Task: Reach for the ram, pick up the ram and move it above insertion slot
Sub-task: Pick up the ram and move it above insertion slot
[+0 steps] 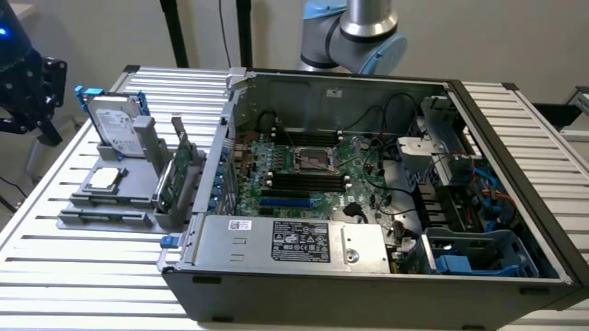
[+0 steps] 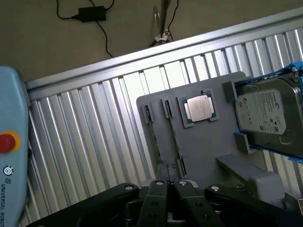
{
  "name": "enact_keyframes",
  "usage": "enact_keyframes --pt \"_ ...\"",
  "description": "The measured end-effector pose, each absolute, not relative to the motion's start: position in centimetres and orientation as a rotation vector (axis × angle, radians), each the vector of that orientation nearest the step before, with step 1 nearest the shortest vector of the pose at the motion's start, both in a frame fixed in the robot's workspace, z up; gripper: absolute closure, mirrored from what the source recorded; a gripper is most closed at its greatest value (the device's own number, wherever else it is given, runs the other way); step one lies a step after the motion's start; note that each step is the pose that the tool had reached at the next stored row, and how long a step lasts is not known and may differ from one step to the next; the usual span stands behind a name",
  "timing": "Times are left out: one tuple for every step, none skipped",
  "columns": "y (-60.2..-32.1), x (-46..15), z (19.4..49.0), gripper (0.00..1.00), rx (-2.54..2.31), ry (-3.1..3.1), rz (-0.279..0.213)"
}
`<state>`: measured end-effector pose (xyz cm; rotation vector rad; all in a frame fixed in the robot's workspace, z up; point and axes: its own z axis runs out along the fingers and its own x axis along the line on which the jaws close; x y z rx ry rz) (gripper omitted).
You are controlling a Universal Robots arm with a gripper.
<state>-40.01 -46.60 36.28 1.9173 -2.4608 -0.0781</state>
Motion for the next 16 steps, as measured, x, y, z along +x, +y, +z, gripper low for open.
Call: enact_keyframes --pt "-46.6 -40.01 36.21 0.89 1.939 -2.443 -0.078" --pt "-46.6 -40.01 36.14 0.89 1.961 -2.425 -0.077" --pt "-46.6 -40.01 36.07 0.89 1.983 -2.408 -0.076" --pt "-46.6 -40.01 36.01 0.89 2.004 -2.39 -0.076" --pt "-46.6 -40.01 35.94 0.89 2.025 -2.372 -0.075" --pt "-46.6 -40.01 35.88 0.89 2.047 -2.353 -0.074" --pt "-46.6 -40.01 35.81 0.89 2.068 -2.335 -0.072" --pt "-46.6 -40.01 35.75 0.89 2.09 -2.316 -0.071" --pt "-46.6 -40.01 35.68 0.89 2.113 -2.296 -0.069" --pt "-46.6 -40.01 35.62 0.89 2.134 -2.278 -0.067" --pt "-46.6 -40.01 35.56 0.89 2.155 -2.259 -0.065" --pt "-46.6 -40.01 35.5 0.89 2.176 -2.24 -0.063" --pt "-46.6 -40.02 35.45 0.89 2.197 -2.223 -0.059" --pt "-46.6 -40.02 35.39 0.89 2.22 -2.204 -0.054" --pt "-46.6 -40.01 35.34 0.89 2.241 -2.186 -0.049" --pt "-46.6 -40.01 35.3 0.89 2.263 -2.167 -0.045"
